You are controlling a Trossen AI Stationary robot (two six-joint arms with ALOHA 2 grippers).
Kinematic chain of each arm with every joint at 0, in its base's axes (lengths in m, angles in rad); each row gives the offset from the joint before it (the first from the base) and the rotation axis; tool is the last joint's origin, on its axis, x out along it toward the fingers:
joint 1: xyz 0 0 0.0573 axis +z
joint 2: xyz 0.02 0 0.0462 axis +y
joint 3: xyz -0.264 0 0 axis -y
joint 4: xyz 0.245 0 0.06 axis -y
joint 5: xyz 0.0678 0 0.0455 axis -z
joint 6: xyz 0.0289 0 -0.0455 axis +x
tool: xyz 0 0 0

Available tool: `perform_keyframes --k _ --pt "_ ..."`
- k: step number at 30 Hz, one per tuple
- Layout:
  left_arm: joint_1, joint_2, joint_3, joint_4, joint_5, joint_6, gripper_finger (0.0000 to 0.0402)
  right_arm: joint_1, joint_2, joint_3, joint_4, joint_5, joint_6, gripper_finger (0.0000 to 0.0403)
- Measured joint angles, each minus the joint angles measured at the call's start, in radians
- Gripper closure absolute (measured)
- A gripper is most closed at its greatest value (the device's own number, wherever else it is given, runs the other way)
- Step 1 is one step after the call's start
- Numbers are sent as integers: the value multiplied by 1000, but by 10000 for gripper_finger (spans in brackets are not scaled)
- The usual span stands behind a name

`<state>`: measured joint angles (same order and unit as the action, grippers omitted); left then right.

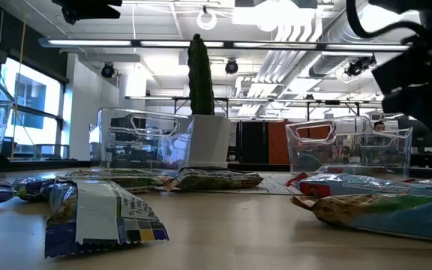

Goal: Pick and place Granola Bars by type
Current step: Put the red granola bar into the top right transparent bin

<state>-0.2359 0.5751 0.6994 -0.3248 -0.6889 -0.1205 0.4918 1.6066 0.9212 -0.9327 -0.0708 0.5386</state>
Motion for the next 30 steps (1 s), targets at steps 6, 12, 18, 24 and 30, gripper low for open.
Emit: perform_keyframes --k 6,12,18,24,30 --pt "0 0 0 0 -2 -1 189 1 0 -27 57 -30 34 176" --pt "0 0 0 0 -3 -1 189 20 0 -6 75 -43 42 176" --pt "0 0 0 0 -3 -15 189 65 0 -1 141 -34 141 176" --pt "0 0 0 0 5 -16 189 106 1 -3 164 51 203 176" --pt "0 0 0 0 25 -17 189 135 16 -39 196 72 256 176"
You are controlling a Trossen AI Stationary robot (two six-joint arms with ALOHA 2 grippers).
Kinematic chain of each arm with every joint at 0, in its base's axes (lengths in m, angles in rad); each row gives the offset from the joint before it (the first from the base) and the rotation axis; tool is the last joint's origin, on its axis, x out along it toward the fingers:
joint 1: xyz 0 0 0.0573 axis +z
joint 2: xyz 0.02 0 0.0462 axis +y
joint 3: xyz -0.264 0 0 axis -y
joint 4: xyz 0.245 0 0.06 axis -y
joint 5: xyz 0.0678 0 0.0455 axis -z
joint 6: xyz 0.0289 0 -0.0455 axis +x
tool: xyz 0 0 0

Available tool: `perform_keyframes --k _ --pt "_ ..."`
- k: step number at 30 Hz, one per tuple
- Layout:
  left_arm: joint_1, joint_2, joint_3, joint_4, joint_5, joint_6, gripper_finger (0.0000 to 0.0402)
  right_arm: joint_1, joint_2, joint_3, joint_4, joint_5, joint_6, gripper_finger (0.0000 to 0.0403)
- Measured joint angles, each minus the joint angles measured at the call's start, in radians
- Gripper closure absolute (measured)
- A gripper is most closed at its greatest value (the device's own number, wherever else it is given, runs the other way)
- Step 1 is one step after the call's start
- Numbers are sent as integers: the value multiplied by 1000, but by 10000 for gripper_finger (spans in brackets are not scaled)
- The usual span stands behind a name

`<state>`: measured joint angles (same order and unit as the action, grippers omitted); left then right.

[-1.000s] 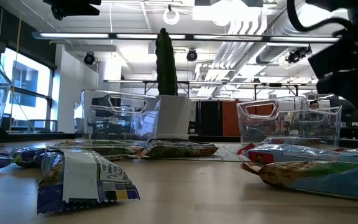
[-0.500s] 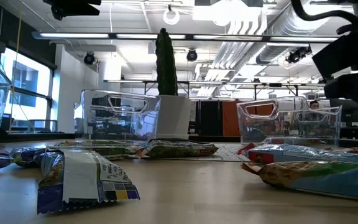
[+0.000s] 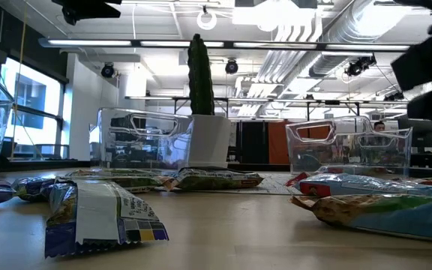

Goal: Pick and place Granola Bars by type
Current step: Put the red granola bar into the top right transparent bin

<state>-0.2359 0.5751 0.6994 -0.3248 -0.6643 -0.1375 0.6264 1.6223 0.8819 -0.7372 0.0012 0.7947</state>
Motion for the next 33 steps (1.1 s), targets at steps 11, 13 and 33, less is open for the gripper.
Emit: perform_keyframes --k 11,13,33 --pt "0 0 0 0 0 0 189 17 82 -21 29 24 -78 218" --pt "0 0 0 0 0 0 189 16 83 -21 26 24 -67 242" --pt "0 0 0 1 0 0 189 -69 -49 224 -397 216 -172 308"
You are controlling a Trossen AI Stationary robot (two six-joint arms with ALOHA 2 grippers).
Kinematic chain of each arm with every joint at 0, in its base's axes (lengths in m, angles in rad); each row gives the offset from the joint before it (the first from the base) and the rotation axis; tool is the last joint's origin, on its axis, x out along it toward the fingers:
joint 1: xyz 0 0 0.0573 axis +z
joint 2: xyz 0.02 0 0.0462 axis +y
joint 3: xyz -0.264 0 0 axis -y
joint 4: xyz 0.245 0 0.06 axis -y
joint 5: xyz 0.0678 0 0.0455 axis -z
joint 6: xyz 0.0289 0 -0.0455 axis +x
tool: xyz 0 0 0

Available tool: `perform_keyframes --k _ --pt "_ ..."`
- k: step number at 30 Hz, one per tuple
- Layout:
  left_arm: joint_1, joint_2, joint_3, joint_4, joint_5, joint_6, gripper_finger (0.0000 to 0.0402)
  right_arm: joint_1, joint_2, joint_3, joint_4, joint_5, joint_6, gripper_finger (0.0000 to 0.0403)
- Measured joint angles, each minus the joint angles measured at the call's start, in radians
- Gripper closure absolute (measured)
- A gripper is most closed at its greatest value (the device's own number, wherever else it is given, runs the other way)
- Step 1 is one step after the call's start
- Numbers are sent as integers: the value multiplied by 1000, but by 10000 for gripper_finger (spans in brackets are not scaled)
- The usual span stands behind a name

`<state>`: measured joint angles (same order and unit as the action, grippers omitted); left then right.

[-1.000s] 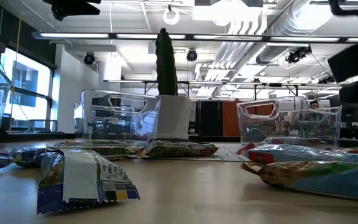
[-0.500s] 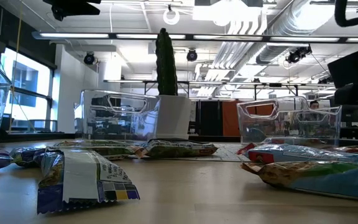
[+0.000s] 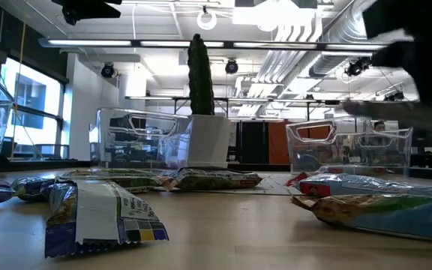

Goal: Pick and place Granola Bars by type
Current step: Put the red granola bar into the top right transparent bin

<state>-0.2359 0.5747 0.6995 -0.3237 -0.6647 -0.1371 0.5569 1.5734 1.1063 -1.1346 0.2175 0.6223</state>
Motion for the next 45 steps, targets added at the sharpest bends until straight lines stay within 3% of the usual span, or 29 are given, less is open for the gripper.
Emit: perform_keyframes --k 5,11,19,24,31,45 --pt "0 0 0 0 0 0 189 -63 -57 80 -230 210 -29 308" --pt "0 0 0 0 0 0 189 -192 -156 86 -352 421 -30 307" --pt "0 23 0 0 0 0 189 -512 -276 -1 -296 471 -151 307" --pt "0 56 0 1 -1 0 189 -709 -304 -127 -52 376 -219 307" --pt "0 85 0 30 0 0 189 -847 -303 -317 291 132 -402 307" --pt "0 84 0 32 0 0 189 -906 -174 -337 353 -57 -478 307"
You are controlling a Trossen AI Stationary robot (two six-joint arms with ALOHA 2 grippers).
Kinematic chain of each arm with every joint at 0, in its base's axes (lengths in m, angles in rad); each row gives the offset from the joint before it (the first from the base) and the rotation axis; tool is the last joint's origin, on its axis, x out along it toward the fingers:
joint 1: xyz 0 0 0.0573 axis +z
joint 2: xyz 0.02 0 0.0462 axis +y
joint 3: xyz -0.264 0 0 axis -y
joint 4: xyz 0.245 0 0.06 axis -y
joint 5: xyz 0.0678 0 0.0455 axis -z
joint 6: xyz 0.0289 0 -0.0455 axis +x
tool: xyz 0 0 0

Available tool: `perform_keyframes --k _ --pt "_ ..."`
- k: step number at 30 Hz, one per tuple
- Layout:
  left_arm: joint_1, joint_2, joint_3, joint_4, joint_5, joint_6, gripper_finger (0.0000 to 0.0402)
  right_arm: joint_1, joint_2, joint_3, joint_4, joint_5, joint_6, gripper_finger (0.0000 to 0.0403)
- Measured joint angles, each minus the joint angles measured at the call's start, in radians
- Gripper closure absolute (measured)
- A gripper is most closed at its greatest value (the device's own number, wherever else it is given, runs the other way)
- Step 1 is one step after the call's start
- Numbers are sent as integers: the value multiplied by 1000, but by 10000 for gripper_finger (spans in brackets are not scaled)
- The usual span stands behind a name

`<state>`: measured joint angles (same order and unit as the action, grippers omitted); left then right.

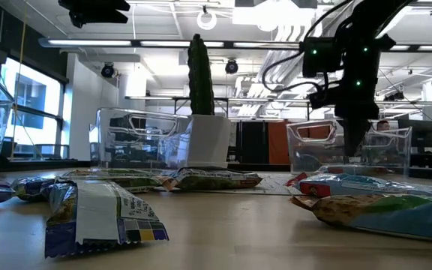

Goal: Pick and place Granola Bars by type
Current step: Put the red granola bar into the top right transparent bin

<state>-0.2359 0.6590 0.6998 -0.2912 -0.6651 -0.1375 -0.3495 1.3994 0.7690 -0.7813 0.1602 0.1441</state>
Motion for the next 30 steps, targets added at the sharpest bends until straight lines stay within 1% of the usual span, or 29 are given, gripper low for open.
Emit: perform_keyframes --k 5,10,13,19,22,25,30 --pt "0 0 0 0 0 0 189 1 41 1 23 -65 -10 307" --pt "0 0 0 0 0 0 189 1 38 0 30 -65 -15 299" --pt "0 0 0 0 0 0 189 1 38 -1 31 -66 -15 280" --pt "0 0 0 0 0 0 189 1 38 -1 32 -46 -15 227" --pt "0 0 0 0 0 0 189 1 38 4 26 -35 -41 211" --pt "0 0 0 1 0 0 189 3 42 54 -49 2 -61 209" --pt "0 0 0 4 0 0 189 30 42 212 -262 88 -58 219"
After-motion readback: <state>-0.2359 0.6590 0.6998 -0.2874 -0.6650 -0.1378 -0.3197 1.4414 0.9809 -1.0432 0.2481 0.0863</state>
